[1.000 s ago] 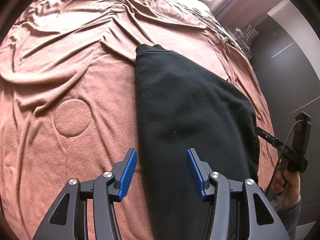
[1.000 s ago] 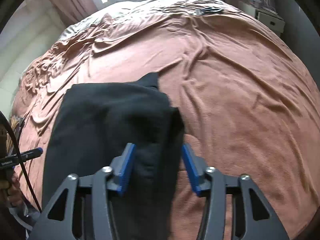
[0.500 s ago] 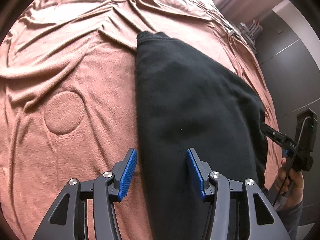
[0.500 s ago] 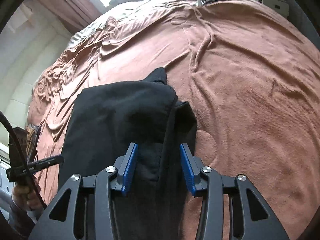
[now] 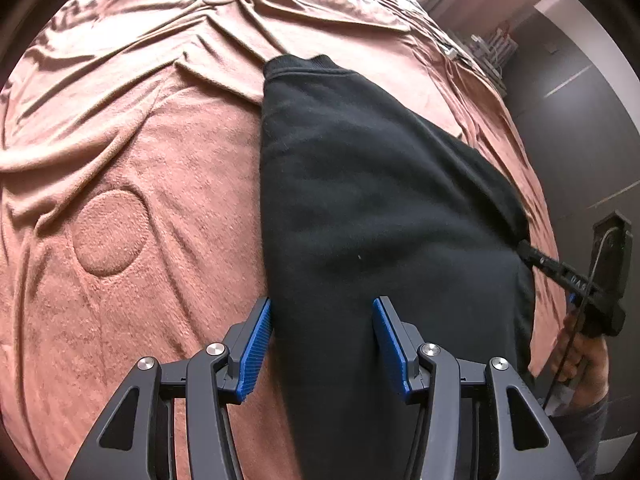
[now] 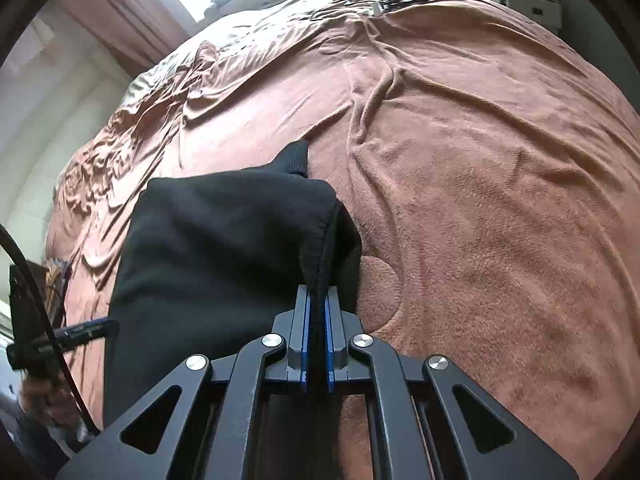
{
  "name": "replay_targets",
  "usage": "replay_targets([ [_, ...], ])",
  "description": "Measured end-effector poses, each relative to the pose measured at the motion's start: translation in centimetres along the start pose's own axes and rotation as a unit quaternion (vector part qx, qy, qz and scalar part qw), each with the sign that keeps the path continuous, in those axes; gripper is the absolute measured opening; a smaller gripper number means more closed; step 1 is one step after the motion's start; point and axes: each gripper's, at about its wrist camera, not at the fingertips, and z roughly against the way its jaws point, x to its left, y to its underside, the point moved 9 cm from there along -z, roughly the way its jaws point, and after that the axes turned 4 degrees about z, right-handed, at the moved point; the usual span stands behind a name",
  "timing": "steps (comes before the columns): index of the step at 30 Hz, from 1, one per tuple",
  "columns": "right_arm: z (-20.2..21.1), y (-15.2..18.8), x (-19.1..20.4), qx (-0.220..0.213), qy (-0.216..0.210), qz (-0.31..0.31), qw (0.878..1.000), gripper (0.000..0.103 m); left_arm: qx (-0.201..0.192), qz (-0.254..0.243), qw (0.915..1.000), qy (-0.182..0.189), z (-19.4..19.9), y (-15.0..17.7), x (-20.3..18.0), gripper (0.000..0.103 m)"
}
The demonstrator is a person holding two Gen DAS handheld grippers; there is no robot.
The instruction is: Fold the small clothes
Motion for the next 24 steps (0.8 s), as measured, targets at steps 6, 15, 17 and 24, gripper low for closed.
replay_targets([
  [6, 0.9, -0.6, 0.3, -0.006, -0.025, 0.003, 1.0, 0.063, -0.018, 0.025, 0.9995, 0.008, 0.3, -1.9, 1.3, 0.059],
  [15, -0.2, -1.1, -2.0, -0.008, -0.101, -0.048, 0.994, 0.074, -0.021, 0.053, 0.9975, 0.041, -0.8, -3.9, 2.1, 0.059],
  [17, -0.9, -1.2, -2.3, -0.003, -0.132, -0.06, 0.989, 0.074, -0.019, 0.057, 0.9972, 0.046, -1.2, -4.3, 2.2, 0.058],
  [24, -3.7, -1.8, -3.5, 0.017, -0.161, -0.081, 0.984, 0.074, -0.014, 0.064, 0.9956, 0.067, -1.9, -5.1, 2.4, 0.058],
])
